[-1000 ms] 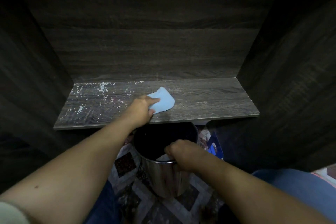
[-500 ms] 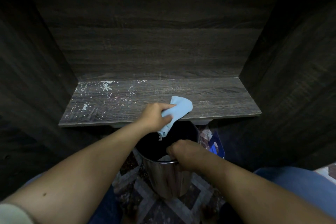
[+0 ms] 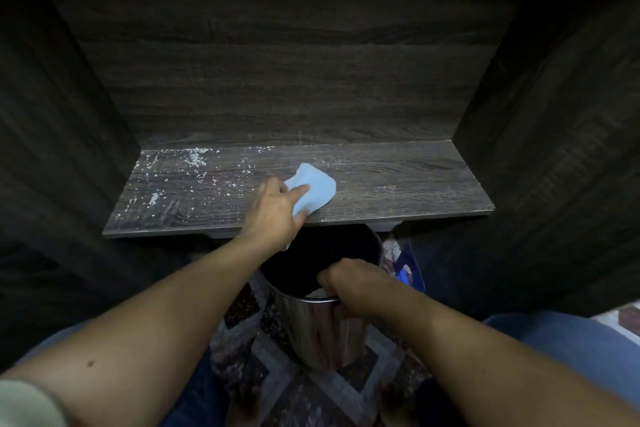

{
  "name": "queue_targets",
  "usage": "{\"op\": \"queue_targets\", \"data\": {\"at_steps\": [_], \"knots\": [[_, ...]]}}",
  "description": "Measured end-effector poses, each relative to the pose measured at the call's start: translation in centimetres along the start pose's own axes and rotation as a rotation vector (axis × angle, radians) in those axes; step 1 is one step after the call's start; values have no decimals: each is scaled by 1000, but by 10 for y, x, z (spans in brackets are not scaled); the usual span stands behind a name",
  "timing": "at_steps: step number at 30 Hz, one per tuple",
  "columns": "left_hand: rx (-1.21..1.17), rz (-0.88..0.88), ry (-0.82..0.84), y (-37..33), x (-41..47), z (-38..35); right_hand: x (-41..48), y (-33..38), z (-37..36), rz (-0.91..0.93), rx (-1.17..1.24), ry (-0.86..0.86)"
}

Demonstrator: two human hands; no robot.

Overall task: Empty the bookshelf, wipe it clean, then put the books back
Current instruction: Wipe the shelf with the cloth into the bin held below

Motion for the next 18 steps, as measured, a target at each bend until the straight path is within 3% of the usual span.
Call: {"op": "queue_targets", "data": {"at_steps": [9,14,18], "knots": [[30,-73,145,-16,-6,-9,-3,0,2,6,-2,-2],[-14,-228,265,-35,-22,-2,-5,4,4,35,-5,5],[-110,-216,187,-34,-26,11,-5,4,3,35,-14,3]]}}
Point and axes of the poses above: each hand's wrist, its own x-axis towards the middle knuckle, its own z-axis out of the back of the hand, y = z × x, the point moved 5 cm from there along x, towards the middle knuckle, and after that the axes turned 15 degrees about z, right-handed, at the moved point
